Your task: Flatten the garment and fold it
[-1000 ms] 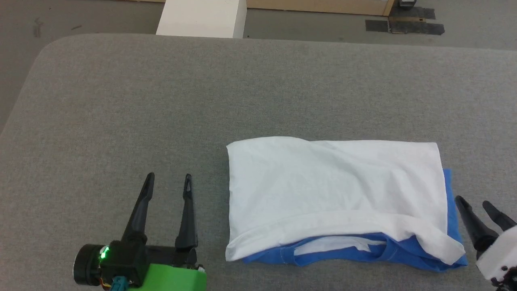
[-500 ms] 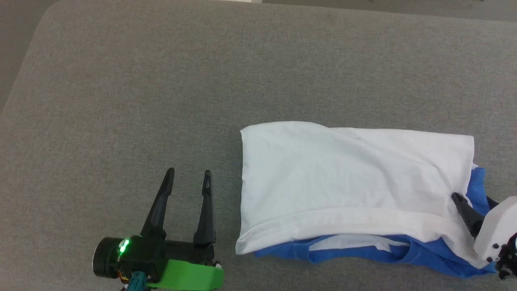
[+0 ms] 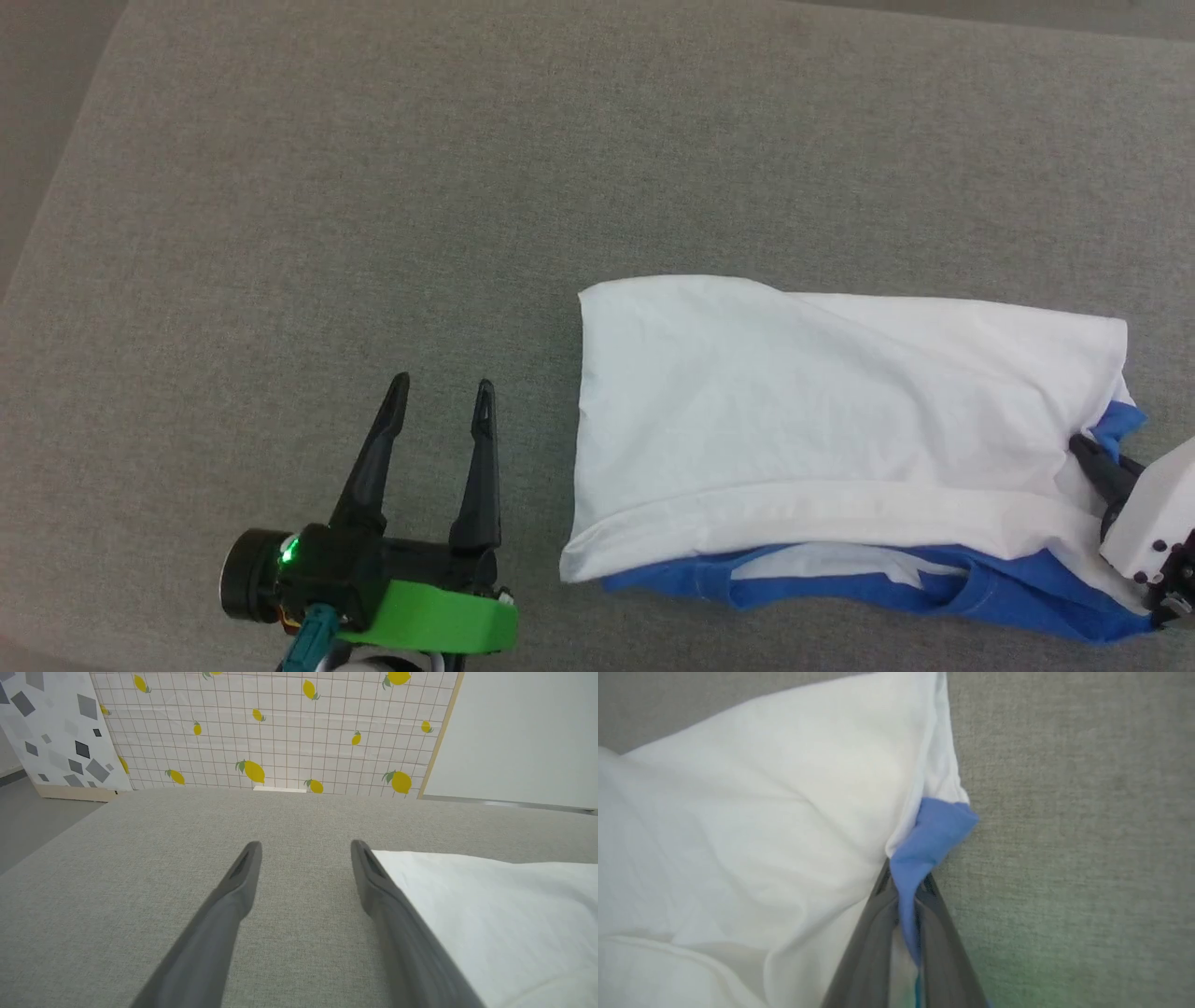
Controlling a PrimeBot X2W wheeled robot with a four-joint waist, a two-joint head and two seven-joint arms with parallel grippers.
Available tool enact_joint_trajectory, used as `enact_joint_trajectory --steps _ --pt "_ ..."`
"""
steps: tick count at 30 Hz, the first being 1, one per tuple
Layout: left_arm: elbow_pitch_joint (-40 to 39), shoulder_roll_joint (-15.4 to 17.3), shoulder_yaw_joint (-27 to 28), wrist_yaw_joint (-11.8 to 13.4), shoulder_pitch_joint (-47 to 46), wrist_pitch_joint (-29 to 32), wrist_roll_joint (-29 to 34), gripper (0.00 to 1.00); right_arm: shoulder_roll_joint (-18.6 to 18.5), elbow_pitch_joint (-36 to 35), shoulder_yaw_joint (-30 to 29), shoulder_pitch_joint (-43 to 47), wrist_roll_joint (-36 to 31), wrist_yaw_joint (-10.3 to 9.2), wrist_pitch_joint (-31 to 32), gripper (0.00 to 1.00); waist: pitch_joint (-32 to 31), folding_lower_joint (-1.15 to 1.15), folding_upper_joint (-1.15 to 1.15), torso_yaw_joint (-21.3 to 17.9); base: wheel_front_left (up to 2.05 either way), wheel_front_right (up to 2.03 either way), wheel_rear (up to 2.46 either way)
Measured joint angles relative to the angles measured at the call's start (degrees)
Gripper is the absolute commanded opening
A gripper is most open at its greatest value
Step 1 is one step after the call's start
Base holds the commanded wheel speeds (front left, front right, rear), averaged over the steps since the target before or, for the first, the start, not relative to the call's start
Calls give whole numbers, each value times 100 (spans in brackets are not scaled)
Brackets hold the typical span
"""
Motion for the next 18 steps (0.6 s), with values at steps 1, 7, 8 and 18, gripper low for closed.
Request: enact_joint_trajectory --steps 1,7,8,18 --pt "13 -12 19 -21 3 0 0 100 47 45 -66 -9 1 0 -27 0 -41 0 0 -13 0 0 0" --pt "76 -100 123 -123 121 0 0 100 62 289 -828 -49 -153 2 -119 0 -404 0 0 -168 0 0 0" --pt "82 -102 140 -158 144 0 0 100 -8 297 -966 -47 -202 2 -118 0 -446 0 0 -192 0 0 0" --pt "181 -175 214 -316 247 0 -2 100 -525 -113 -1288 -137 -347 0 275 0 -691 0 0 -368 0 0 0"
